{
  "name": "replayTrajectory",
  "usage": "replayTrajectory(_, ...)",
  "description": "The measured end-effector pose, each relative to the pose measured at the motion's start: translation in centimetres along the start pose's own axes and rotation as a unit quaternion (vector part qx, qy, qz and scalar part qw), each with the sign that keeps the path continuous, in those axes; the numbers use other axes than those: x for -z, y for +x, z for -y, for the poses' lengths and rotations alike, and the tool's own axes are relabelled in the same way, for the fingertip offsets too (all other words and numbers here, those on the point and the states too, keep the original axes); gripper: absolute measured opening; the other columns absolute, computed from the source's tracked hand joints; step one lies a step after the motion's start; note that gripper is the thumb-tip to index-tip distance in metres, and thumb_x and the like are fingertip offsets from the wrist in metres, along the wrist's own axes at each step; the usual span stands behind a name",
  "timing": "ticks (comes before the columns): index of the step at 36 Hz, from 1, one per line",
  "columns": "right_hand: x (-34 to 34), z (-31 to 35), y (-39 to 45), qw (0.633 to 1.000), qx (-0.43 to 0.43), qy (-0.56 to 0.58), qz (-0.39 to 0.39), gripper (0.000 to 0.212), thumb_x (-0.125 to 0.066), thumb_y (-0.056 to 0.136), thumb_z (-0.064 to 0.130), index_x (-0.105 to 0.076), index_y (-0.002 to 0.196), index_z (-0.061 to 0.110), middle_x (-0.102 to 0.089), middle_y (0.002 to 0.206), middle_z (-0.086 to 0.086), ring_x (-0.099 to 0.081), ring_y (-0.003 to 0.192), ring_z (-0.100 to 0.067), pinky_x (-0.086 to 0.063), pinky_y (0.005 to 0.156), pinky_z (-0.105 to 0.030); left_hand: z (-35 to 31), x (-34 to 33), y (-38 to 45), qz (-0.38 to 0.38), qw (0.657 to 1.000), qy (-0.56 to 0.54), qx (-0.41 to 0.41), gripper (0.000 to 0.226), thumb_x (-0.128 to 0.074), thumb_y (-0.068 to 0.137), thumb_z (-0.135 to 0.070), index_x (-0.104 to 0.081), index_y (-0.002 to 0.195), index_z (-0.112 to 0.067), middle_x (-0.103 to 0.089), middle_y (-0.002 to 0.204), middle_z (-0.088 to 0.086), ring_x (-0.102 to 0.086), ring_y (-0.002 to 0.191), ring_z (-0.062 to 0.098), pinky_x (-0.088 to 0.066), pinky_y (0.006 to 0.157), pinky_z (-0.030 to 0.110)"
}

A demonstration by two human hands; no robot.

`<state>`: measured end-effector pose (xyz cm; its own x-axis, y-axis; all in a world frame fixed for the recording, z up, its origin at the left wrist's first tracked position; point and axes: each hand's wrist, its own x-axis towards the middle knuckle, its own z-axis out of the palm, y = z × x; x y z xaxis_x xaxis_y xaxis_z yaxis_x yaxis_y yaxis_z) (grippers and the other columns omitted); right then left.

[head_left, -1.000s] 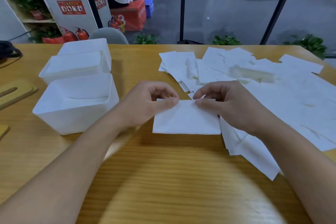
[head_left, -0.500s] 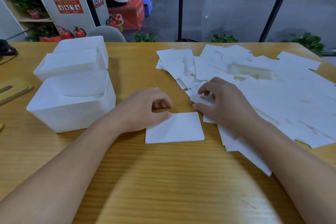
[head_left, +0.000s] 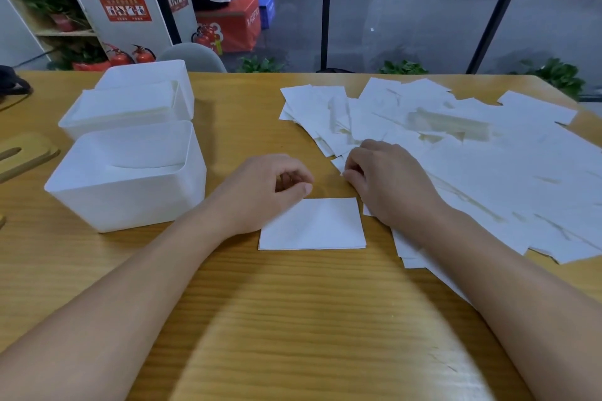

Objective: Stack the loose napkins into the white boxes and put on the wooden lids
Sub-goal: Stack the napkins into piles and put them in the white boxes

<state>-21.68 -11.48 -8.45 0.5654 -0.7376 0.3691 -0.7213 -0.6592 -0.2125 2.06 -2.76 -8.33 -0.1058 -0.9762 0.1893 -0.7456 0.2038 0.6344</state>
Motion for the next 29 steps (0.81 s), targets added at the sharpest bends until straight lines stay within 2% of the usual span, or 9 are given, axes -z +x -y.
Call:
replayTrajectory(4,0.3,-0.1,-0.1,0.999,-0.016,0.031,0.012,0.017,-0.060,0.108,0.025,-0.067,0.094,0.019,-0.060,0.095,0.006,-0.057,0.085,-0.017,-0.039,0.077,-0.033,-0.4,-0.3,-0.1,-0.006,1.000,-0.001,0.004,0.011,-0.069,0.106,-0.033,-0.079,0.106,-0.038,-0.072,0.097,-0.018,-0.065,0.086,0.005,-0.048,0.076,0.016)
replayTrajectory(7,0.7,0.4,-0.4,0.988,-0.047,0.146,0.015,0.016,-0.062,0.108,0.030,-0.066,0.093,0.024,-0.063,0.091,0.011,-0.059,0.080,-0.008,-0.046,0.072,-0.029,-0.9,-0.5,-0.1,-0.026,0.999,-0.029,0.010,0.016,-0.066,0.109,-0.032,-0.078,0.116,-0.036,-0.076,0.098,-0.022,-0.071,0.090,0.004,-0.053,0.079,0.019)
replayTrajectory(9,1.1,1.1,-0.8,0.970,-0.054,0.236,0.009,0.016,-0.065,0.107,0.032,-0.067,0.092,0.027,-0.067,0.087,0.008,-0.060,0.074,-0.009,-0.050,0.068,-0.026,-1.4,-0.5,0.0,-0.032,0.996,-0.087,0.017,0.023,-0.059,0.113,-0.031,-0.075,0.130,-0.032,-0.080,0.104,-0.017,-0.075,0.099,0.006,-0.059,0.087,0.024)
replayTrajectory(12,1.5,2.4,-1.4,0.954,-0.025,0.300,-0.005,0.013,-0.065,0.107,0.029,-0.070,0.095,0.027,-0.071,0.092,0.009,-0.065,0.085,-0.011,-0.053,0.077,-0.029,-2.6,-0.4,-0.2,-0.016,0.971,-0.236,0.041,0.036,-0.046,0.118,-0.033,-0.066,0.145,-0.022,-0.082,0.117,-0.001,-0.079,0.108,0.016,-0.063,0.095,0.034)
replayTrajectory(16,1.4,3.2,-1.9,0.945,0.021,0.328,0.010,0.010,-0.063,0.108,0.023,-0.068,0.099,0.023,-0.073,0.099,0.008,-0.068,0.100,-0.016,-0.053,0.090,-0.033,-3.9,-0.4,-0.5,-0.016,0.921,-0.380,0.086,0.038,-0.050,0.116,-0.034,-0.065,0.144,-0.013,-0.082,0.117,0.011,-0.079,0.110,0.025,-0.064,0.095,0.034)
replayTrajectory(19,1.3,2.9,-2.1,0.945,0.057,0.321,0.030,0.010,-0.062,0.110,0.018,-0.071,0.107,0.022,-0.074,0.107,0.011,-0.069,0.111,-0.015,-0.052,0.096,-0.031,-3.5,-0.4,-0.4,-0.030,0.917,-0.383,0.105,0.033,-0.064,0.110,-0.031,-0.069,0.138,-0.014,-0.082,0.114,0.013,-0.079,0.108,0.028,-0.064,0.099,0.041)
replayTrajectory(21,1.5,2.5,-2.1,0.941,0.073,0.329,0.010,0.017,-0.061,0.109,0.009,-0.074,0.110,0.020,-0.075,0.110,0.011,-0.070,0.114,-0.016,-0.052,0.099,-0.028,-2.9,-0.3,-0.3,-0.041,0.918,-0.378,0.110,0.032,-0.069,0.107,-0.027,-0.071,0.136,-0.014,-0.082,0.116,0.013,-0.078,0.112,0.029,-0.060,0.106,0.050)
replayTrajectory(24,2.0,1.9,-1.8,0.935,0.069,0.345,-0.044,0.026,-0.060,0.105,-0.001,-0.076,0.110,0.019,-0.076,0.110,0.008,-0.071,0.112,-0.020,-0.055,0.099,-0.032,-2.7,0.1,-0.3,-0.053,0.918,-0.379,0.107,0.025,-0.070,0.107,-0.021,-0.076,0.130,-0.012,-0.082,0.115,0.011,-0.078,0.113,0.028,-0.059,0.108,0.052)
replayTrajectory(29,2.6,0.8,-1.4,0.967,0.064,0.226,-0.094,0.038,-0.069,0.104,0.015,-0.066,0.140,0.027,-0.063,0.141,0.018,-0.052,0.139,-0.011,-0.041,0.118,-0.037,-2.7,0.5,-0.5,-0.078,0.954,-0.286,0.043,0.013,-0.070,0.107,-0.016,-0.081,0.113,-0.013,-0.082,0.105,0.008,-0.077,0.103,0.029,-0.061,0.099,0.047)
